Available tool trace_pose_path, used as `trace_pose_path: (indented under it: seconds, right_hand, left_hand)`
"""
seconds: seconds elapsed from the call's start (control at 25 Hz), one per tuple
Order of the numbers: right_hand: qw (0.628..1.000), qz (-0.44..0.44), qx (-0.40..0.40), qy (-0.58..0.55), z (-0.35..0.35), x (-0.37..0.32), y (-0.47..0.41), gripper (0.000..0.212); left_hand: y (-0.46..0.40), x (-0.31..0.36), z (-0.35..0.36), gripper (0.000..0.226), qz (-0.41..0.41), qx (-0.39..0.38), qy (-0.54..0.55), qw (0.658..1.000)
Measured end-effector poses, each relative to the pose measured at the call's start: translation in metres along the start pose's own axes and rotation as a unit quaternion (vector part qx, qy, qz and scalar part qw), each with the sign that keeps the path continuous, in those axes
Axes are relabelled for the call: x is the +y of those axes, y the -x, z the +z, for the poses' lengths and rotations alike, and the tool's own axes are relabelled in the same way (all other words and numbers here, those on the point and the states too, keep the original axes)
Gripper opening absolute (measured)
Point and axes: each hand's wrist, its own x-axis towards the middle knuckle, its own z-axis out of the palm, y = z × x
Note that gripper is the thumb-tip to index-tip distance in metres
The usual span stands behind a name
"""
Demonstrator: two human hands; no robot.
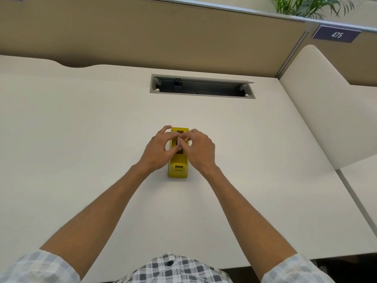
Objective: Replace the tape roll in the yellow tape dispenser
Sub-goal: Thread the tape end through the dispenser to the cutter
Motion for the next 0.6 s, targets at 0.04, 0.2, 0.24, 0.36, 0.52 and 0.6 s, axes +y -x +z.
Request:
trace_pose_path:
  seconds: [0.04,0.2,0.24,0.36,0.52,0.6]
  right_hand:
    - [1.0,-0.004,0.0,0.008,-0.0002,0.0,-0.0009,0.018]
    - [0.999,-0.031,-0.008,0.03,-0.0023,-0.002,-0.0015,0.021]
    - [0.999,-0.04,-0.012,0.033,-0.0033,-0.0022,-0.0006,0.022]
    - [0.997,-0.06,-0.018,0.051,-0.0069,-0.0009,0.0008,0.02]
    - [0.994,-0.076,-0.021,0.07,-0.0094,0.0,-0.0009,0.02]
    - [0.993,-0.082,-0.018,0.077,-0.01,-0.0007,-0.002,0.021]
  left_hand:
    - [0.0005,0.0014,0.0001,0.027,-0.004,0.004,-0.004,1.0]
    - [-0.0009,0.0047,-0.002,0.028,-0.003,0.007,-0.018,1.0]
    - [-0.0012,0.0053,-0.0029,0.028,-0.001,0.007,-0.018,1.0]
    - [-0.0028,0.006,-0.0047,0.028,0.002,0.006,-0.022,1.0]
    - [-0.0052,0.0076,-0.0046,0.031,-0.027,-0.005,-0.032,0.999]
    - [-0.0043,0.0077,-0.0034,0.032,-0.027,-0.007,-0.033,0.999]
